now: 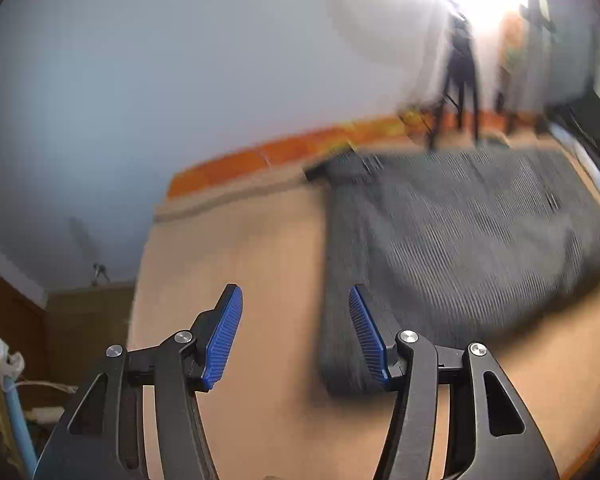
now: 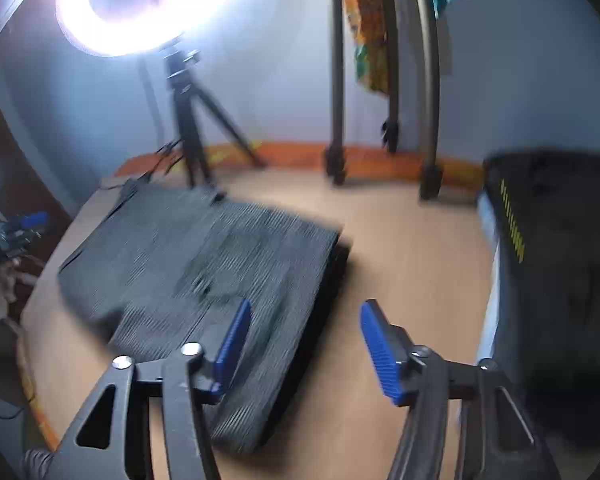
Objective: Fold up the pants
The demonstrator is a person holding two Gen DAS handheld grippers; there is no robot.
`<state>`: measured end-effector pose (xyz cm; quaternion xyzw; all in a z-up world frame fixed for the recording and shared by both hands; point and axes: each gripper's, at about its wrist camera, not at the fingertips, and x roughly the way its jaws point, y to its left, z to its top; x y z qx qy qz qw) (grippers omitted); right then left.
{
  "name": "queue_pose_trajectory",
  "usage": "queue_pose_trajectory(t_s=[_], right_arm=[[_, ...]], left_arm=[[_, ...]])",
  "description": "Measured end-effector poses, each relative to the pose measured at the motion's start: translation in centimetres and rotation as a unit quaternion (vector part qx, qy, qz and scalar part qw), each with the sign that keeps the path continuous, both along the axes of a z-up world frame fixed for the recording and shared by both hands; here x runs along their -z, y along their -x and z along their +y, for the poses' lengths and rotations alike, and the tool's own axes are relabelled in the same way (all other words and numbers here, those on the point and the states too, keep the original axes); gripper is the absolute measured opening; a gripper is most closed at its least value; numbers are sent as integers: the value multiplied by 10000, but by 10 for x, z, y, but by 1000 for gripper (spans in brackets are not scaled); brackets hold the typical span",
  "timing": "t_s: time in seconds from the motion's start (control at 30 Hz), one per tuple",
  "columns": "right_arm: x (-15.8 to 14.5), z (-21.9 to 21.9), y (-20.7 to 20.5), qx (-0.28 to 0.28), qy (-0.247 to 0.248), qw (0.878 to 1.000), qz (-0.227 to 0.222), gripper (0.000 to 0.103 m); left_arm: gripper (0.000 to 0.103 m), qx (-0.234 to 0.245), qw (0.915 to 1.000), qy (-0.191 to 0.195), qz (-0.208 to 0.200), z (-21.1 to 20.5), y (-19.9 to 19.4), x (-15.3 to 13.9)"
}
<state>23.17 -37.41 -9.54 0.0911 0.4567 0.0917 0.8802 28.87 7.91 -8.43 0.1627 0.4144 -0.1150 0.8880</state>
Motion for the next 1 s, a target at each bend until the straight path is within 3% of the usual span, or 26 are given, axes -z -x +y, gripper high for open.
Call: queue_pose_trajectory(t_s=[0.17,0.27,0.37,0.57,0.87,0.93,0.97,1.0], right_arm=[[18,34,53,-294,-113,9991,289,62],[16,60,71,-610,-10,9979,212,62],[12,104,79,-1172,299,9926,-61,62],[5,184,65,-2189,1261,9664,-471,62],[51,226,41,-2700,2307,9342,-344,59],[54,229,41,-2733,2421,9301,-401,51],[55,231,40,-2746,2490,9277,-438,33],[54,231,40,-2771,2610,9237,-441,26]], left_arm=[[55,307,9989,111,327,-11,46,26],[55,394,9985,-152,348,-22,53,41],[55,367,9983,-82,455,-25,50,49],[55,176,9981,241,539,-26,34,57],[52,199,9981,258,522,-24,30,64],[43,176,9984,219,494,-24,28,64],[35,171,9986,187,472,-24,26,63],[31,165,9988,135,449,-24,26,62]])
